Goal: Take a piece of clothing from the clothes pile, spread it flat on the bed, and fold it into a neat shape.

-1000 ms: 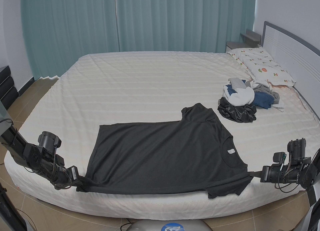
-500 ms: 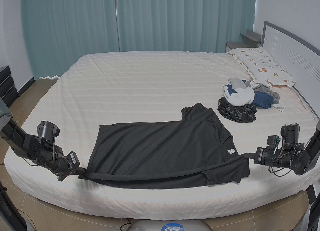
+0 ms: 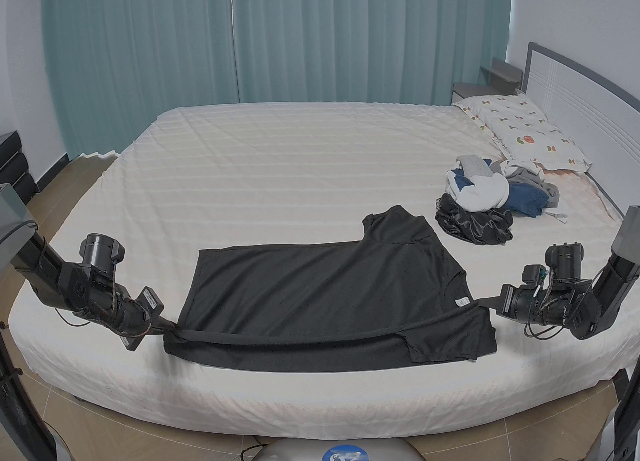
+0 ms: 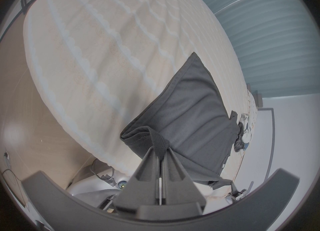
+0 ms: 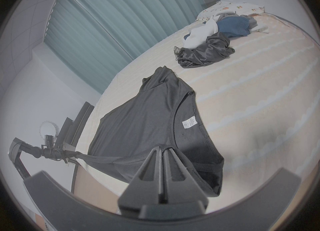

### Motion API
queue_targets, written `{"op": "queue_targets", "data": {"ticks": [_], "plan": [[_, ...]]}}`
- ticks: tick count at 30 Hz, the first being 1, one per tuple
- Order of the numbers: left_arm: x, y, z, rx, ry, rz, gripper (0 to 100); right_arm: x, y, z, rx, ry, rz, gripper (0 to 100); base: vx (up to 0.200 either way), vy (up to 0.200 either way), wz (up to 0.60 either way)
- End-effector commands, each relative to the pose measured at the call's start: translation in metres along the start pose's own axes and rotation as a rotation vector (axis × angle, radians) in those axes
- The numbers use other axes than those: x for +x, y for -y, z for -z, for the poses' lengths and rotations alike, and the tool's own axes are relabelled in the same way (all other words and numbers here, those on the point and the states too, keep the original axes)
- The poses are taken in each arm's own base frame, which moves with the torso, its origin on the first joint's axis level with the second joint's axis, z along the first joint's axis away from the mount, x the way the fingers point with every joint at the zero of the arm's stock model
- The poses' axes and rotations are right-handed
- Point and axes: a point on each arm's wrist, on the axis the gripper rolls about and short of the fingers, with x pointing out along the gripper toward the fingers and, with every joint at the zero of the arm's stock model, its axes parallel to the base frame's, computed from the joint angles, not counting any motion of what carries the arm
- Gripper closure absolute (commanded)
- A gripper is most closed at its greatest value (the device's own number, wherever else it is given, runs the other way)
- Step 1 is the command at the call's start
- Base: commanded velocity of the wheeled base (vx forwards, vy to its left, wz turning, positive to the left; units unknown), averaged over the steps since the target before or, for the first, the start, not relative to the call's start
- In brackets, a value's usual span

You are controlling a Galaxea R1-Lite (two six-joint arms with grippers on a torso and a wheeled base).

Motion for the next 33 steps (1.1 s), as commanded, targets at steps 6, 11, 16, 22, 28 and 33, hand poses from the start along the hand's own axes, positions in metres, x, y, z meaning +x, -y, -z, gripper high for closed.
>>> {"op": "queue_targets", "data": {"ticks": [6, 11, 16, 22, 28, 33], "plan": [[0.012, -0.002, -0.011, -0.054, 0.01, -0.013, 100, 0.025, 0.01, -0.001, 0.07, 0.006, -0.007, 100, 0.0, 0.0, 0.0], [0.017, -0.001, -0.012, -0.046, 0.021, -0.012, 100, 0.037, 0.016, 0.001, 0.076, 0.023, -0.016, 100, 0.0, 0.0, 0.0], [0.026, 0.0, -0.011, -0.029, 0.051, -0.044, 100, 0.049, 0.022, 0.003, 0.081, 0.034, -0.02, 100, 0.0, 0.0, 0.0], [0.032, 0.003, -0.012, -0.042, 0.073, -0.054, 100, 0.059, 0.026, 0.004, 0.124, 0.045, -0.026, 100, 0.0, 0.0, 0.0], [0.033, 0.008, -0.014, -0.047, 0.079, -0.043, 100, 0.062, 0.027, 0.003, 0.125, 0.05, -0.022, 100, 0.0, 0.0, 0.0], [0.033, 0.009, -0.015, -0.048, 0.081, -0.041, 100, 0.065, 0.03, 0.007, 0.132, 0.039, -0.017, 0, 0.0, 0.0, 0.0]]}}
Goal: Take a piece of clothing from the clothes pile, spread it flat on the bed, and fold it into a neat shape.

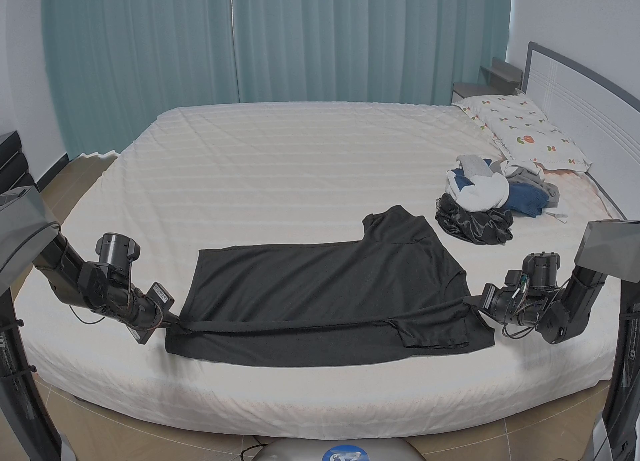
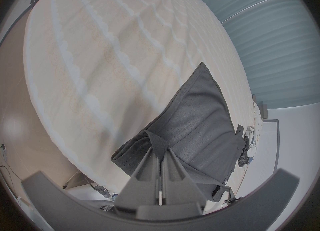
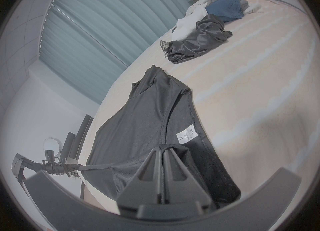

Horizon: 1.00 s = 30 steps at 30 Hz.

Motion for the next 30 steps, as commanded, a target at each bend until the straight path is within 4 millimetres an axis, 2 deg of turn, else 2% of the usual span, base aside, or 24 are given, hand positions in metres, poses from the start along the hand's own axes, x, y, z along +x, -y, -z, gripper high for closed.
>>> {"op": "queue_targets", "data": {"ticks": [1, 2, 8, 14, 21, 27, 30], "plan": [[0.001, 0.001, 0.0, -0.001, 0.0, 0.001, 100, 0.004, 0.005, 0.005, 0.008, -0.016, 0.009, 0, 0.0, 0.0, 0.0], [0.002, 0.0, 0.0, -0.003, -0.001, 0.0, 0, 0.004, 0.004, 0.004, 0.006, -0.013, 0.007, 0, 0.0, 0.0, 0.0], [-0.002, 0.01, -0.009, -0.085, 0.061, 0.038, 0, 0.001, 0.003, 0.003, 0.006, -0.004, 0.003, 0, 0.0, 0.0, 0.0], [-0.002, 0.011, -0.009, -0.096, 0.084, 0.074, 0, -0.005, 0.003, 0.0, 0.029, 0.015, 0.011, 0, 0.0, 0.0, 0.0], [0.005, 0.014, 0.013, -0.002, 0.028, 0.045, 0, -0.022, -0.006, -0.005, 0.077, 0.084, -0.011, 0, 0.0, 0.0, 0.0], [0.008, 0.014, 0.016, 0.018, 0.036, 0.028, 0, -0.035, -0.012, -0.002, 0.075, 0.087, -0.015, 0, 0.0, 0.0, 0.0], [0.009, 0.014, 0.017, 0.023, 0.056, 0.01, 0, -0.036, -0.011, 0.0, 0.078, 0.081, -0.011, 0, 0.0, 0.0, 0.0]]}}
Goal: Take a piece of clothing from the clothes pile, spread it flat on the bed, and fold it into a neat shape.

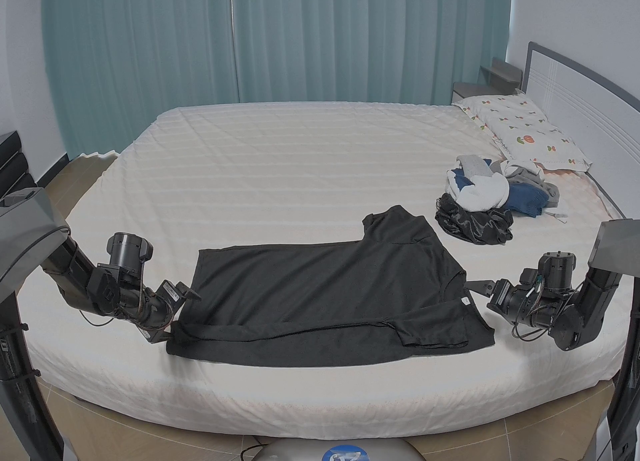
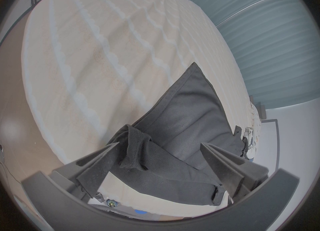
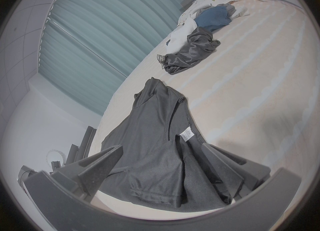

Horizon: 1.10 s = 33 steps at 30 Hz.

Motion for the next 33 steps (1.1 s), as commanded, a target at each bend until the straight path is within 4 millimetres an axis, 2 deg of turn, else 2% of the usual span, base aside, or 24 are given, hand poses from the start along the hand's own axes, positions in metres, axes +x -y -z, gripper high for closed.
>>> {"op": "queue_targets", "data": {"ticks": [1, 10, 11, 20, 24, 33], "plan": [[0.002, 0.0, 0.002, 0.004, 0.004, -0.012, 0, -0.005, -0.003, -0.001, -0.004, 0.006, -0.007, 0, 0.0, 0.0, 0.0], [0.011, 0.004, 0.014, 0.037, -0.005, -0.036, 0, -0.005, -0.003, 0.0, -0.003, 0.004, -0.006, 0, 0.0, 0.0, 0.0], [0.011, 0.004, 0.014, 0.037, -0.005, -0.036, 100, -0.005, -0.003, 0.0, -0.003, 0.004, -0.006, 0, 0.0, 0.0, 0.0], [0.012, 0.006, 0.007, 0.029, 0.049, -0.046, 100, -0.005, -0.004, 0.0, -0.004, 0.003, -0.006, 0, 0.0, 0.0, 0.0], [0.012, 0.009, -0.003, 0.0, 0.075, -0.03, 100, -0.005, -0.003, 0.001, -0.004, 0.0, -0.004, 0, 0.0, 0.0, 0.0], [0.022, 0.008, -0.016, -0.074, 0.089, -0.024, 100, -0.004, -0.003, 0.002, -0.003, -0.004, -0.004, 0, 0.0, 0.0, 0.0]]}}
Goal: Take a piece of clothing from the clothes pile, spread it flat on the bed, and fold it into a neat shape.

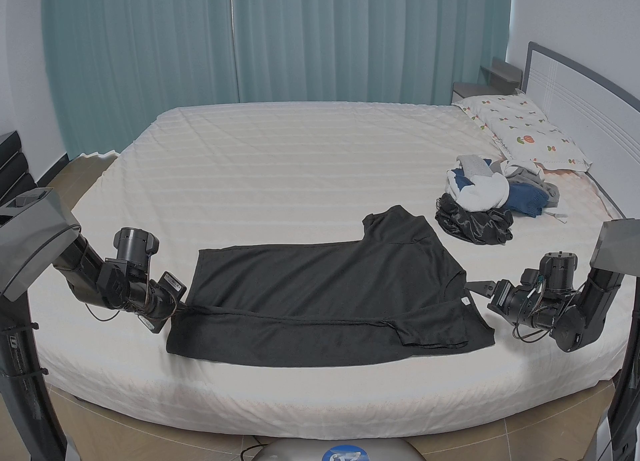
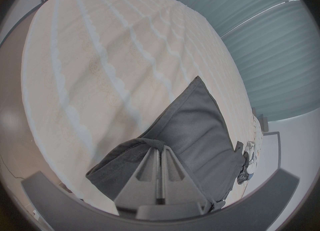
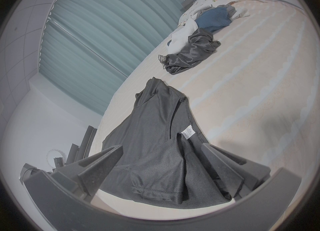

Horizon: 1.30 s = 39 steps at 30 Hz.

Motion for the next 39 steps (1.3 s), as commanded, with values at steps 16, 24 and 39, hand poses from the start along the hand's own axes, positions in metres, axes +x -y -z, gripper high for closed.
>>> {"op": "queue_targets", "data": {"ticks": [16, 24, 39], "plan": [[0.008, 0.004, -0.007, -0.058, 0.036, 0.044, 0, 0.0, -0.001, 0.003, -0.003, -0.012, -0.002, 0, 0.0, 0.0, 0.0], [0.002, -0.004, -0.023, -0.101, 0.061, 0.054, 0, 0.003, 0.0, 0.006, -0.003, -0.024, 0.003, 0, 0.0, 0.0, 0.0], [-0.002, -0.008, -0.017, 0.04, -0.013, 0.079, 0, 0.013, -0.005, 0.019, -0.018, -0.042, 0.027, 0, 0.0, 0.0, 0.0]]}}
